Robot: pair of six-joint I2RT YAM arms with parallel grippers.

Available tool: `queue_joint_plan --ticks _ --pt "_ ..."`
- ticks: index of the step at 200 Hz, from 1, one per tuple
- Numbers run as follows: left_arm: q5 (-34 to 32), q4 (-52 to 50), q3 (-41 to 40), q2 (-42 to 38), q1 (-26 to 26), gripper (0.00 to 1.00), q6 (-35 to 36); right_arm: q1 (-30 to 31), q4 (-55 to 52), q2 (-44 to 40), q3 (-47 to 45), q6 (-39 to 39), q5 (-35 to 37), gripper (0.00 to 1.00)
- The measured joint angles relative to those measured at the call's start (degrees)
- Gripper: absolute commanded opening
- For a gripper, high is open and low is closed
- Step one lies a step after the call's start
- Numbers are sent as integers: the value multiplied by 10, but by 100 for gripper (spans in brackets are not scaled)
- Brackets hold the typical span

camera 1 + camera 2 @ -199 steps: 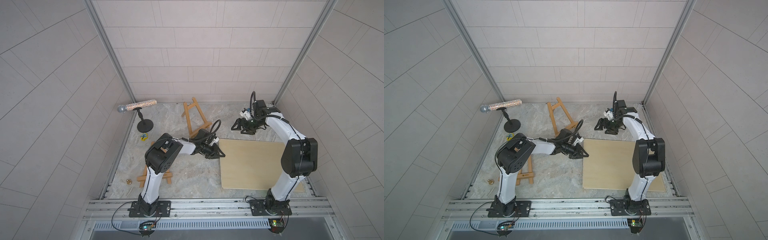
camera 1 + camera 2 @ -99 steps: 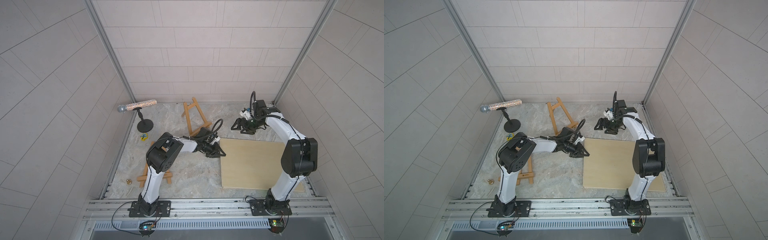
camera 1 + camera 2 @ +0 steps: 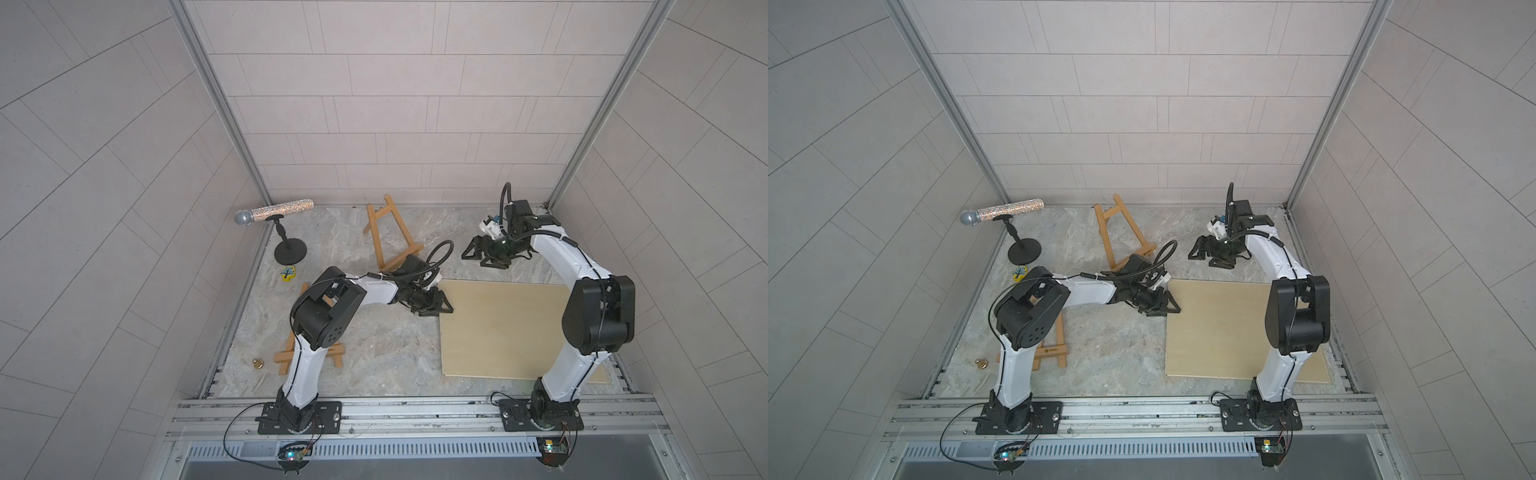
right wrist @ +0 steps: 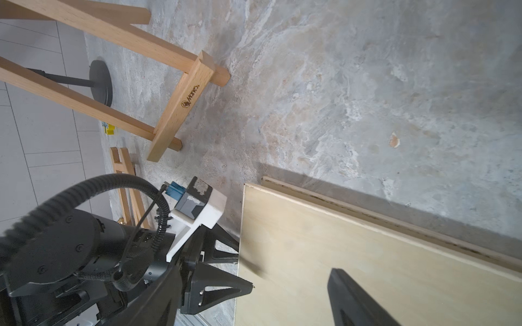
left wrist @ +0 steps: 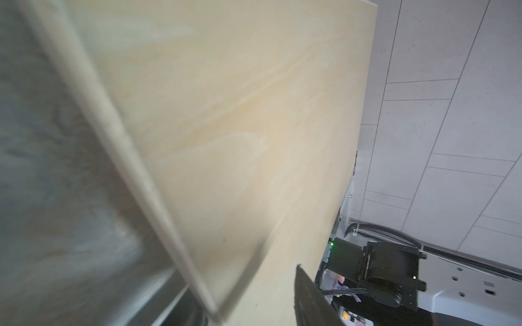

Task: Disassemble the easel
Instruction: Place the drawing board on the drawing board.

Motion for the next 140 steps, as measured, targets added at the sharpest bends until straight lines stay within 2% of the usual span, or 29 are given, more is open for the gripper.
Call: queue_joint_plan --ticks 47,96,140 --pt "-48 -31 -12 -31 3 74 16 0 5 -3 -19 5 1 86" --pt "-95 -85 -42 -81 3 76 31 8 15 -10 -31 7 6 86" --pt "-128 -127 -78 -156 9 76 52 42 37 -10 -57 11 21 86"
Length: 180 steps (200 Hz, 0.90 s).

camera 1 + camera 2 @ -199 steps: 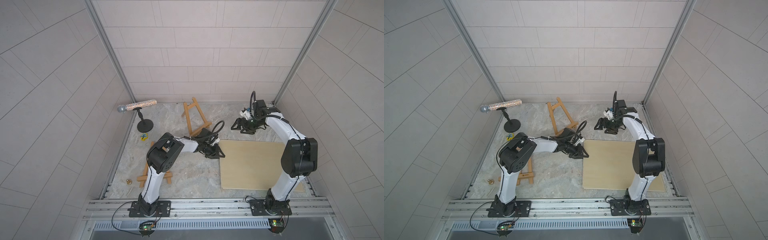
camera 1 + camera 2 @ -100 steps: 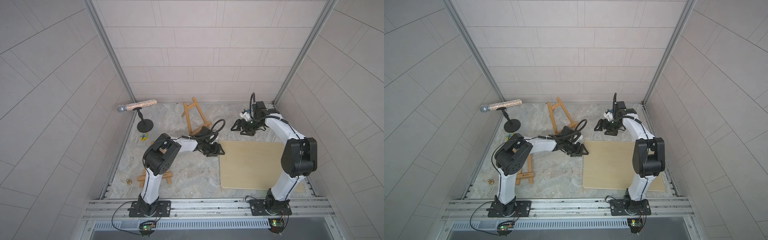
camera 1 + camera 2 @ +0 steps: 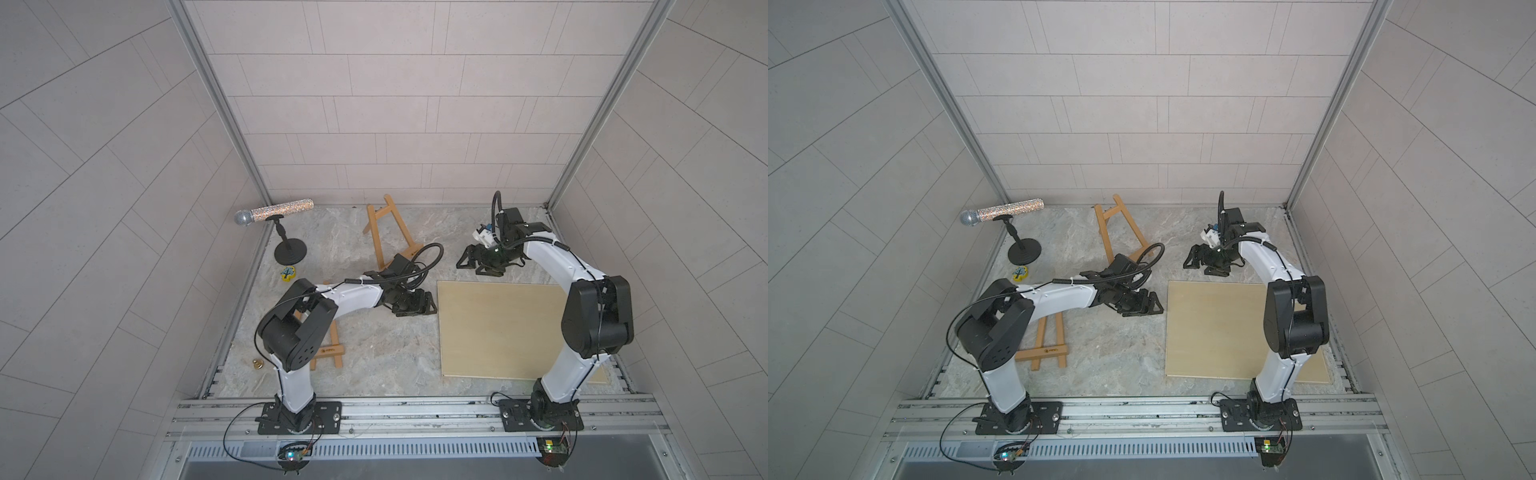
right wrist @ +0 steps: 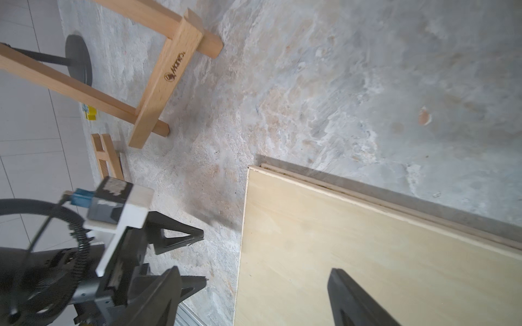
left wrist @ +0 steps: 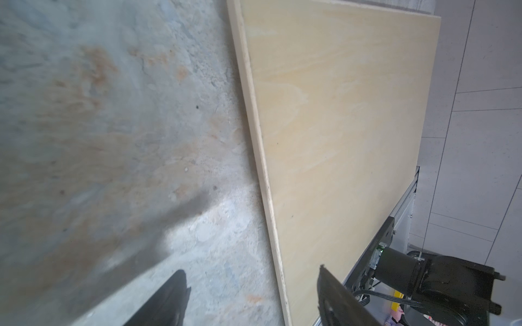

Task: Disassemble the easel
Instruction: Place the drawing board on the drawing board, then pick up the easel at the center of the board.

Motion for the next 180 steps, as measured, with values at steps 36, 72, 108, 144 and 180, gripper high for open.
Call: queue_joint_plan --ticks 36,72,108,144,180 --pt "-24 -20 -54 -78 16 77 14 39 45 0 -12 2 14 87" --pt "-44 -36 -103 -152 53 79 25 76 142 3 -14 1 19 87" --pt "-49 -57 -132 -211 100 80 37 111 233 52 28 -24 19 87" --pt "-50 -80 -146 -253 141 80 54 142 311 133 84 -55 22 87" --pt "-49 -93 -160 -273 167 80 63 154 346 215 168 -71 25 86"
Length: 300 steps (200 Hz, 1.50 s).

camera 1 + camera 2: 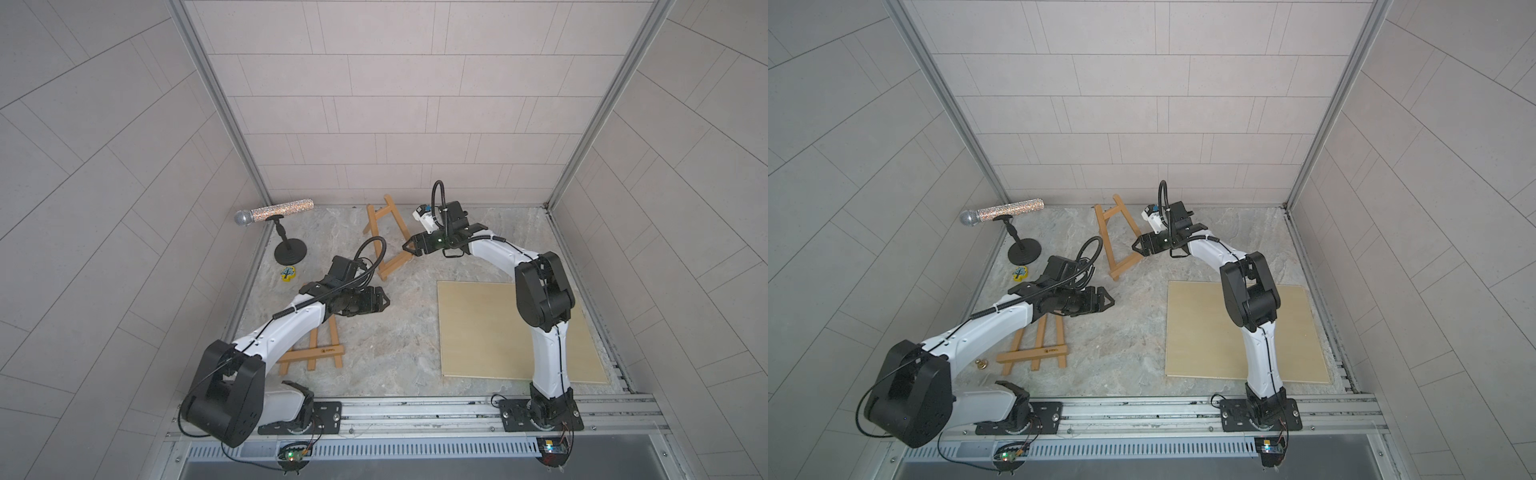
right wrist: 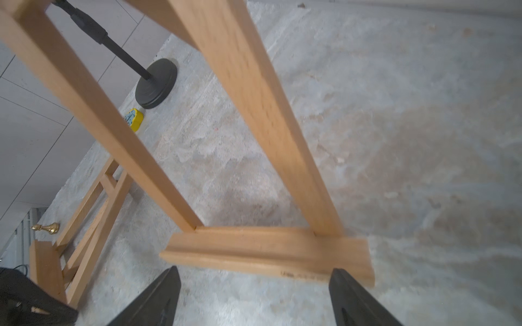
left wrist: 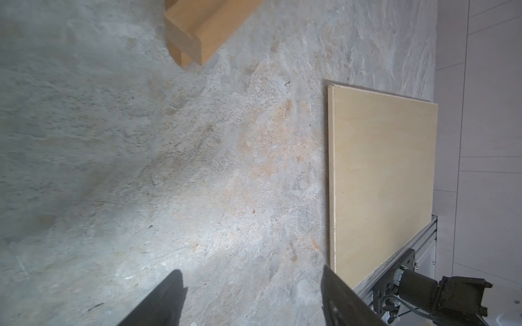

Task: Disassemble the easel
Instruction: Pick up the easel at the center of the board.

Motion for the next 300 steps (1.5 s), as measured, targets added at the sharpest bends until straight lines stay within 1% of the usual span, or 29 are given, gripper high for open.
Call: queue_joint_plan --ticks 34,63,84,94,113,125,142,169,191,245,268,300 --pt "3 -9 -3 -9 13 81 6 4 9 51 66 -10 9 82" --pt "11 -16 -3 -12 26 81 15 9 18 72 83 -11 18 78" --pt "17 -20 -3 -12 38 81 21 13 22 86 94 -13 22 73" --pt "20 -22 -3 -12 43 81 24 15 25 91 95 -14 26 68" --pt "25 -26 -3 -10 52 81 30 17 33 95 95 -15 36 48" --pt "29 -26 -3 -7 57 81 34 17 38 95 95 -8 43 40" --pt "35 -28 -3 -1 63 81 39 20 48 95 94 -10 54 32" --pt "41 -30 -3 1 70 81 45 25 54 95 92 -16 69 23" --pt "47 -30 -3 1 78 81 47 32 57 95 90 -24 79 21" --pt "50 -30 -3 -2 100 81 50 51 55 66 57 -52 114 7" --pt "51 -31 -1 -12 122 81 48 54 32 40 43 -60 123 3" --pt "56 -25 8 -26 168 81 32 57 -16 -11 27 -71 133 2"
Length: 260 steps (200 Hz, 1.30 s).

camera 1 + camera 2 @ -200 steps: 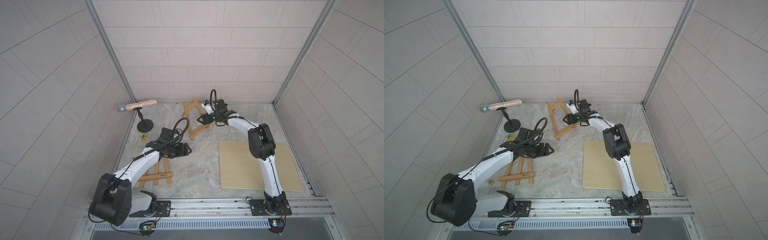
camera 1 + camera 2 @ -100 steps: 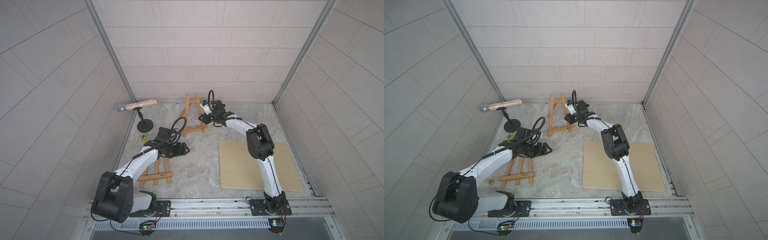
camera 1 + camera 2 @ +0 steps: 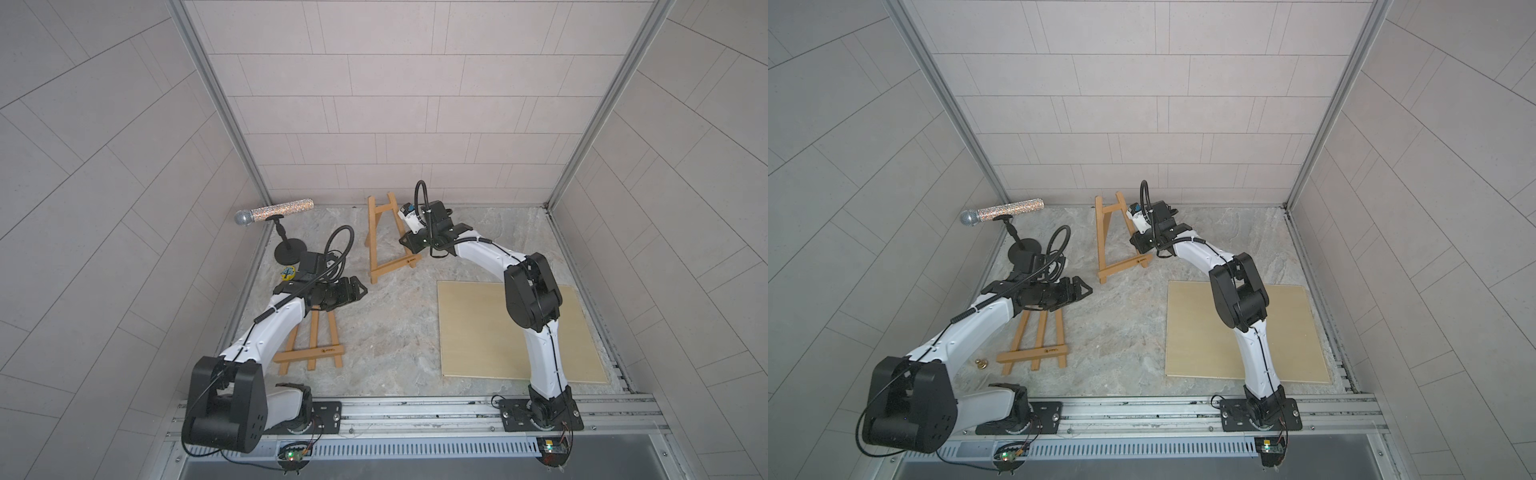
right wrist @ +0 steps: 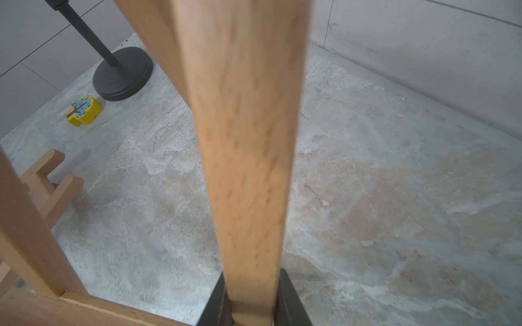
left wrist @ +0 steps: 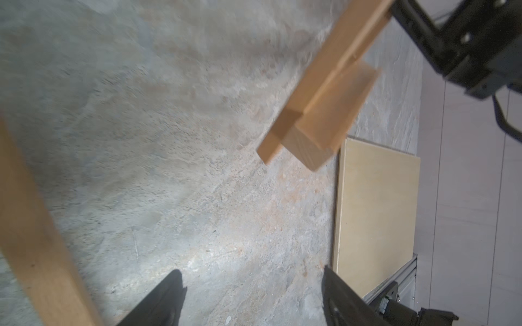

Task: Disassemble the easel
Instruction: Pick up the easel at the center of the board, then fold up the easel.

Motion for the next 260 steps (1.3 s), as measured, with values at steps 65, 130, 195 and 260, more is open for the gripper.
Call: queue_joint_plan --ticks 65,130,195,260 --pt "33 70 36 39 68 83 -47 25 -61 -161 -96 -10 2 1" --pt "84 134 96 144 82 84 -84 54 -84 -278 -196 20 -7 1" --pt "150 189 108 183 3 59 -125 69 -69 -321 -237 61 -17 1" --pt "200 279 68 183 -84 51 -198 68 -57 -324 -274 72 -2 2"
